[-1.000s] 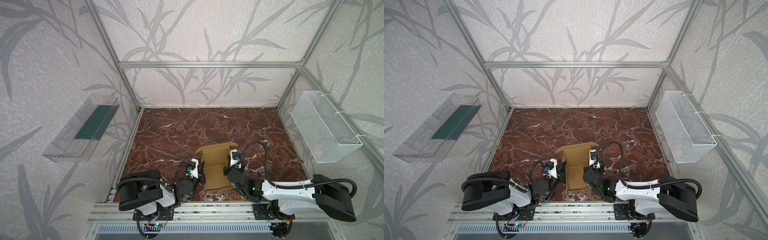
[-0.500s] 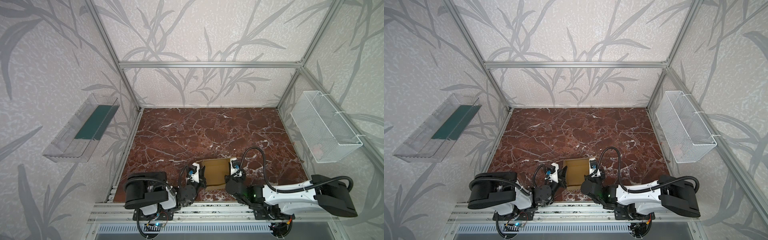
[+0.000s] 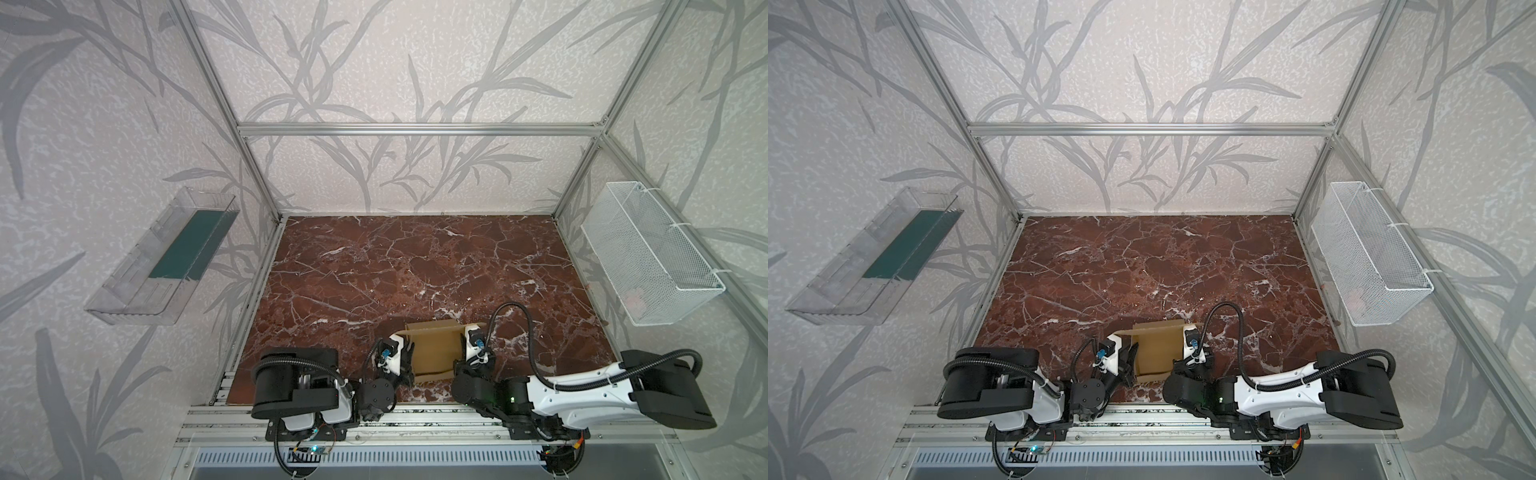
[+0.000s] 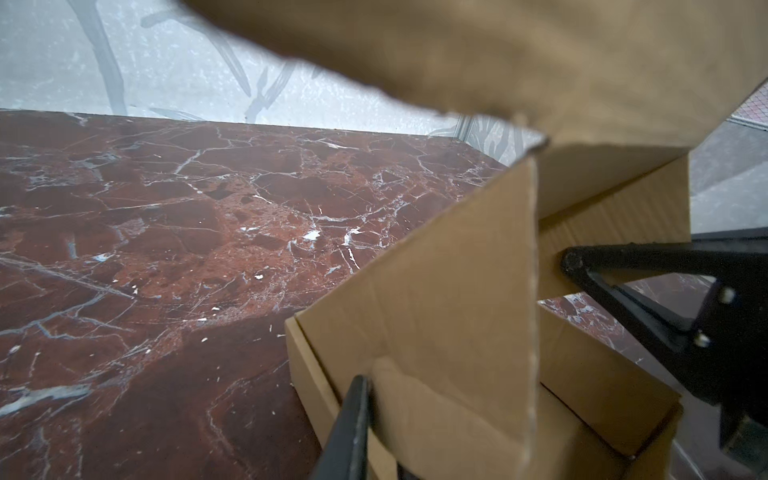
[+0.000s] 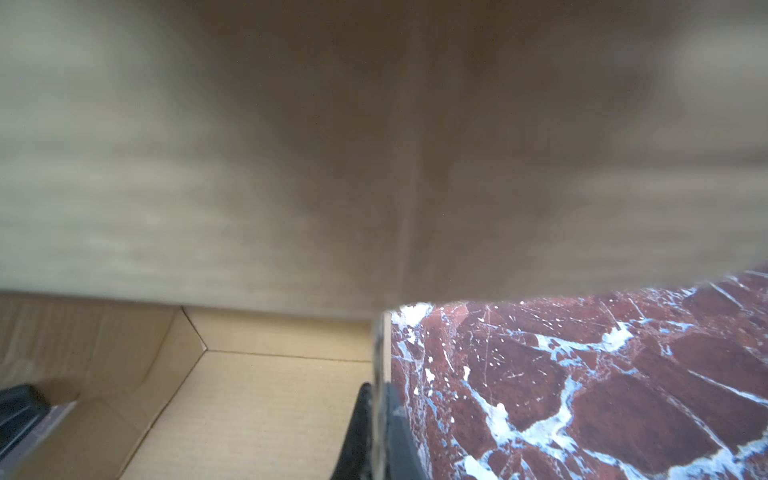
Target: Fold the paper box
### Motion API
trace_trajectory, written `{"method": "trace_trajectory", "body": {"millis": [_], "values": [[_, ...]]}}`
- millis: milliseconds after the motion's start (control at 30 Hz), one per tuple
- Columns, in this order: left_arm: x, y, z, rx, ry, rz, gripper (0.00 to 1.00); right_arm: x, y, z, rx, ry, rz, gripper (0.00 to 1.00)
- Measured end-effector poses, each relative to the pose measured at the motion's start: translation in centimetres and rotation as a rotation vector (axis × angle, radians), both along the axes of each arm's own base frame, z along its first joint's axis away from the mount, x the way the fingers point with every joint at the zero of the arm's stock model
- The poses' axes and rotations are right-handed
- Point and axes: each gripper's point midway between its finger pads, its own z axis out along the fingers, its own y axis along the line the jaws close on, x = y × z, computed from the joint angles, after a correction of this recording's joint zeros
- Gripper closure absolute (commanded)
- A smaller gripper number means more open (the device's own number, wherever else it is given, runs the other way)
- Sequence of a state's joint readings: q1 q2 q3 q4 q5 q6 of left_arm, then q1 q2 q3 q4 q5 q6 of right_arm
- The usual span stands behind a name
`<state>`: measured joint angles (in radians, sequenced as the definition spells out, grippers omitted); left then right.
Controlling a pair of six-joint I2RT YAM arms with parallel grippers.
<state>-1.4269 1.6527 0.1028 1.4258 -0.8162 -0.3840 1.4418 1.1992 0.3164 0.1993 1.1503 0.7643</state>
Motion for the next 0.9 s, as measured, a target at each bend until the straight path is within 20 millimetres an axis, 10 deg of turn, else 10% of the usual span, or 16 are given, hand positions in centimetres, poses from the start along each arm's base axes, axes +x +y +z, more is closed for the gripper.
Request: {"method": "trace_trajectory", "body": {"millis": [567, 900], "values": [[-3.9, -1.2, 5.6, -0.088, -0.073, -0.099, 0.57, -0.2, -0.9, -0.9, -0.015, -0.027, -0.081, 0.98], [-5.8, -1.3, 14.8, -0.235, -0.047, -0.172, 0.55, -0.2, -1.6, -0.9, -0.071, -0.052, -0.134, 0.98]]}}
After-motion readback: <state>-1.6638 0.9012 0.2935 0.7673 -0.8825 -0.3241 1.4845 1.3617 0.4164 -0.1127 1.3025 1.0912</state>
